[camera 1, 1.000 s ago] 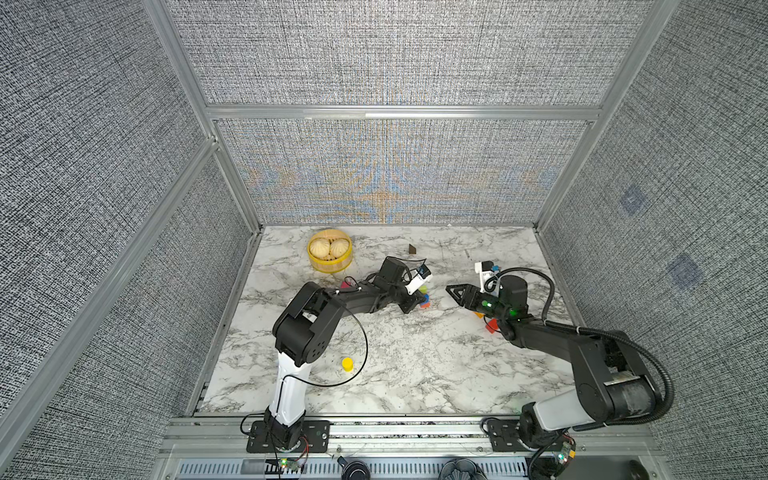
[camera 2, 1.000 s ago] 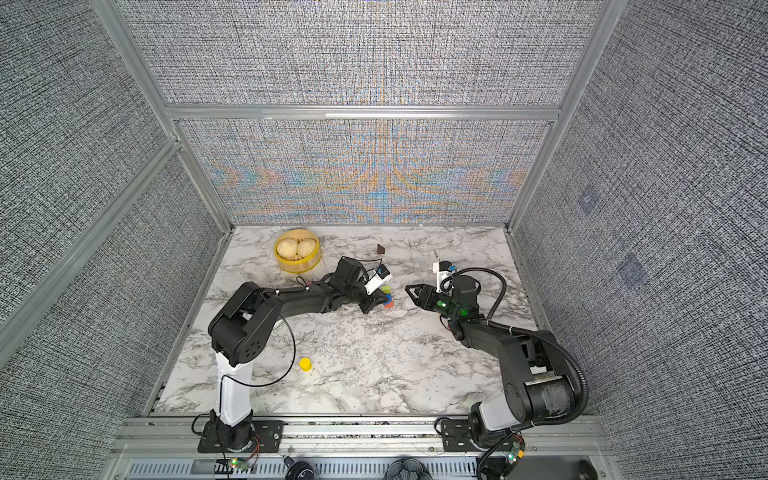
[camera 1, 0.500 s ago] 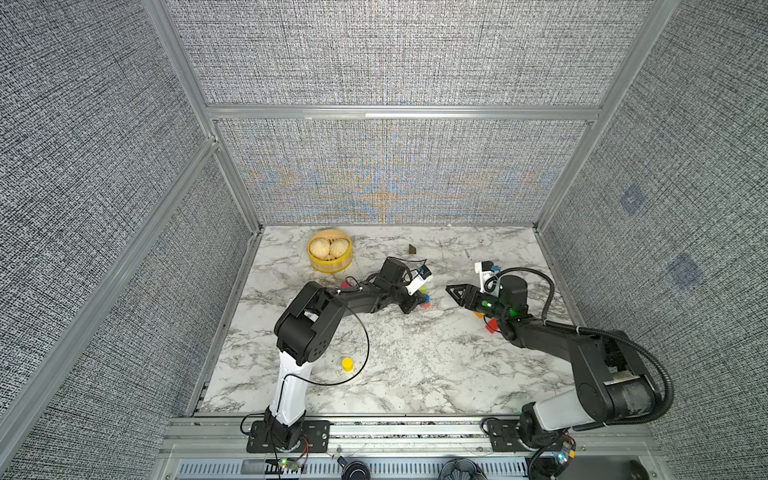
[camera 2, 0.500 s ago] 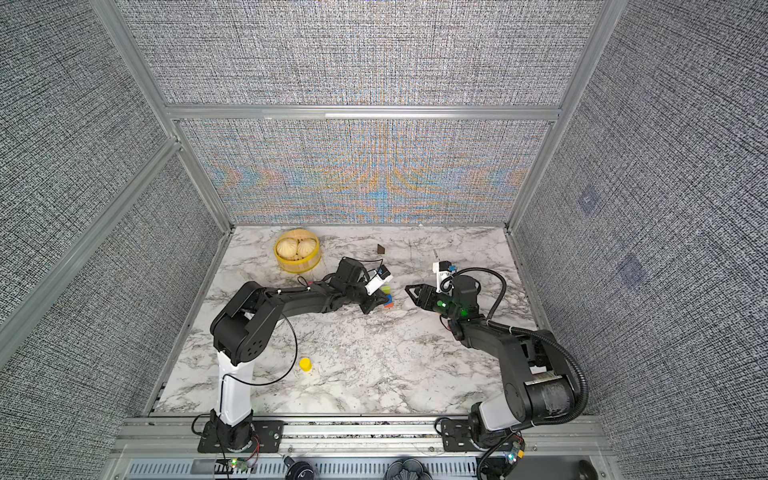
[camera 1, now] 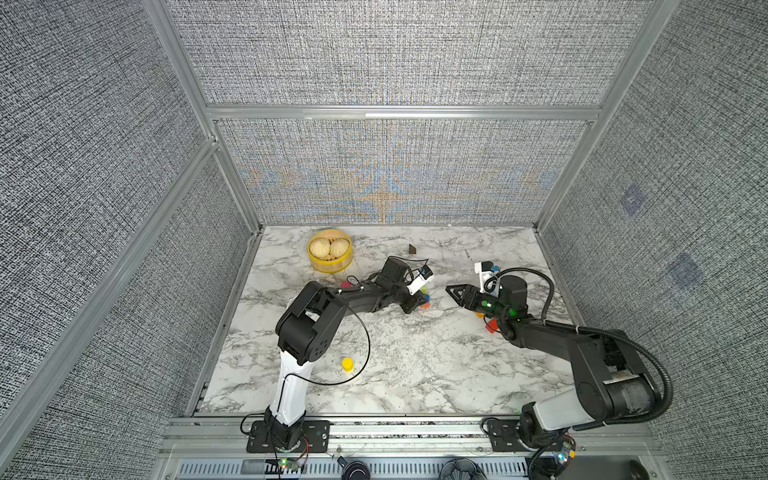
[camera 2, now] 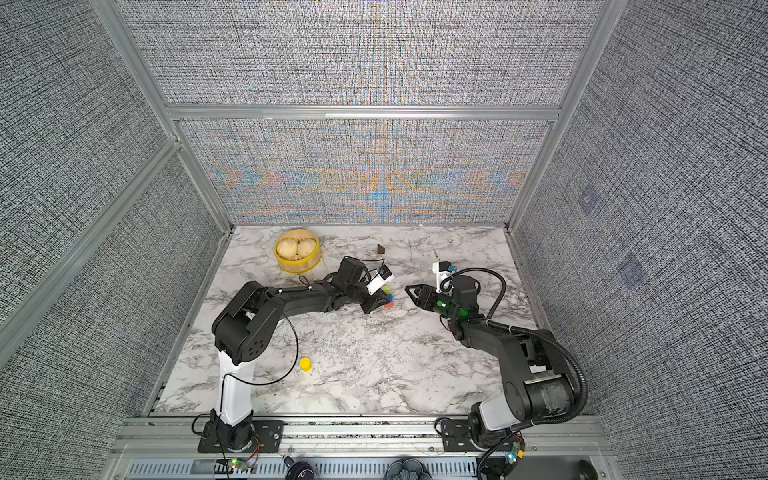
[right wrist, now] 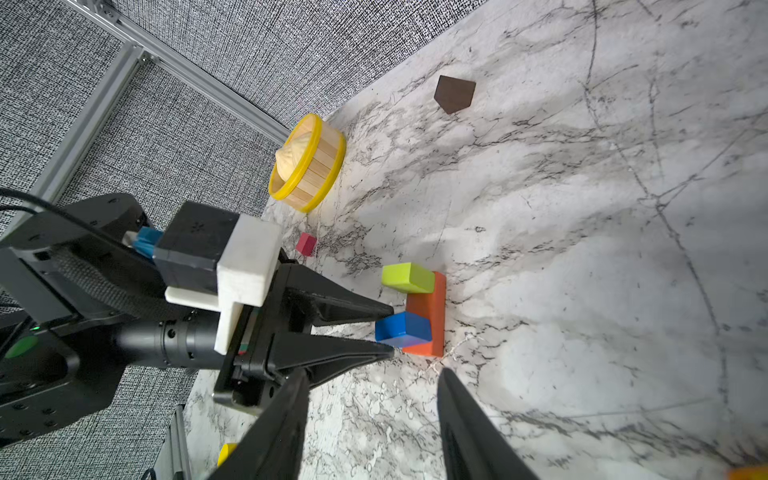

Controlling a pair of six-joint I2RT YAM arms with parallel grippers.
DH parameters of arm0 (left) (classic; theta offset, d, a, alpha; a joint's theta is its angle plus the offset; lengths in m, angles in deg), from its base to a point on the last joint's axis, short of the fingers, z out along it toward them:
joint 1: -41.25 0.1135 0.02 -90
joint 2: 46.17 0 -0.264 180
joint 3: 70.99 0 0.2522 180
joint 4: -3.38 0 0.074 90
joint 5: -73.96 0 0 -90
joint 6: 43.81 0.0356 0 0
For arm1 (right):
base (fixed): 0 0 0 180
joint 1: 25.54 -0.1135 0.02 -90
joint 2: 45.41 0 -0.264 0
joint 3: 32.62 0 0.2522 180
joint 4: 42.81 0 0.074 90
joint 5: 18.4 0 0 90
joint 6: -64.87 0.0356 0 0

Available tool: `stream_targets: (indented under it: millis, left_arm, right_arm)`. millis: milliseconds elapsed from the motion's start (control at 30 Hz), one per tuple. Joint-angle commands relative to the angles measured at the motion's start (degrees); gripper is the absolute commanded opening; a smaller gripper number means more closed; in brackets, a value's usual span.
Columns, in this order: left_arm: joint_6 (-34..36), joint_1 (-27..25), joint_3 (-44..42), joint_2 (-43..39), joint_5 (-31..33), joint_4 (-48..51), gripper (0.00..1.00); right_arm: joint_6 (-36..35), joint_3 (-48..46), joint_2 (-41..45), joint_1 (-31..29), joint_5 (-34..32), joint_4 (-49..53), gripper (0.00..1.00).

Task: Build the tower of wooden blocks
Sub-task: 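Lower the blue block beside the orange block and open the left gripper, then move the right gripper to the orange Supermarket block while the left arm withdraws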

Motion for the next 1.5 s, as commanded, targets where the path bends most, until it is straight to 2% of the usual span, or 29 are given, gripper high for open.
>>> stream_targets:
  millis: [0, 133, 267, 533, 600, 633, 667, 833, 967, 1167, 1267, 1367, 1467]
  left_arm:
    - [0.8, -0.1, 0.5, -0.3, -0.8, 0.9, 0.29]
    - [1.1, -0.2, 0.5, -1.0, -0.5, 1.4, 0.33]
    - [1.9, -0.2, 0.5, -2.4, 0.6, 3.3, 0.42]
    - [2.8, -0.2, 0.6, -4.7, 2.3, 5.4, 0.53]
    - [2.7, -0.2, 0.6, -7.2, 2.7, 6.0, 0.62]
    - [2.6, -0.2, 0.5, -7.9, 2.8, 6.2, 0.77]
    - [2.5, -0.2, 0.3, -8.7, 2.9, 6.2, 0.84]
    - [0.5, -0.2, -1.1, -12.4, 7.4, 5.2, 0.96]
    - [-2.7, -0.2, -1.2, -14.2, 12.2, 5.0, 0.99]
    - [-11.7, -0.2, -3.4, -16.5, 21.8, 3.9, 0.99]
    - [-16.7, -0.2, -6.4, -17.9, 26.9, 1.3, 0.99]
    - [-24.0, -0.2, -10.3, -20.0, 34.6, -1.4, 0.99]
    - [-27.1, -0.2, -13.4, -21.6, 38.5, -2.7, 0.99]
  right_arm:
    - [-0.1, 0.0, 0.1, 0.0, 0.3, -1.7, 0.53]
    - [0.0, -0.1, 0.2, -0.1, 0.3, -1.7, 0.53]
    - [-0.7, 0.3, 1.0, 0.0, -0.5, 0.2, 0.53]
    - [-5.7, 7.2, 7.4, 0.0, -8.1, 22.5, 0.56]
    - [-6.7, 10.2, 8.7, 0.0, -9.5, 28.9, 0.57]
    - [-7.5, 11.7, 9.2, 0.0, -10.2, 32.1, 0.57]
    - [-8.5, 13.2, 9.6, 0.0, -11.0, 35.8, 0.57]
    - [-12.4, 21.8, 9.1, 0.1, -10.2, 50.3, 0.58]
    - [-17.4, 32.5, 6.1, -0.3, -8.5, 64.0, 0.58]
    - [-27.2, 44.7, 1.1, -0.8, -16.9, 80.1, 0.58]
    - [-31.8, 46.3, -0.7, -2.3, -20.3, 82.4, 0.58]
    - [-37.0, 45.2, -2.3, -4.5, -24.5, 81.8, 0.57]
    - [-41.2, 46.1, -6.2, -6.2, -28.2, 84.1, 0.56]
